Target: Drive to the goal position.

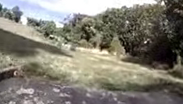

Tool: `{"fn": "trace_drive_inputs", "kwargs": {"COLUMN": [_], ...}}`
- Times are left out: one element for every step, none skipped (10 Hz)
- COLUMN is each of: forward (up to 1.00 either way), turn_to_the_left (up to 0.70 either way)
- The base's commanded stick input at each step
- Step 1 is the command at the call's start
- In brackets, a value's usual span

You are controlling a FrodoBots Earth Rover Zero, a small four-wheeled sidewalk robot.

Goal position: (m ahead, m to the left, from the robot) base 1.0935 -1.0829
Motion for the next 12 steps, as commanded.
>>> {"fn": "trace_drive_inputs", "kwargs": {"forward": [0.00, 0.00, 0.00, 0.00, 0.00, 0.00, 0.00, 0.00, 0.00, 0.00, 0.00, 0.00], "turn_to_the_left": [0.45, 0.45, 0.45, 0.45, 0.45, 0.45, 0.45, 0.45, 0.45, 0.45, 0.45, 0.45]}}
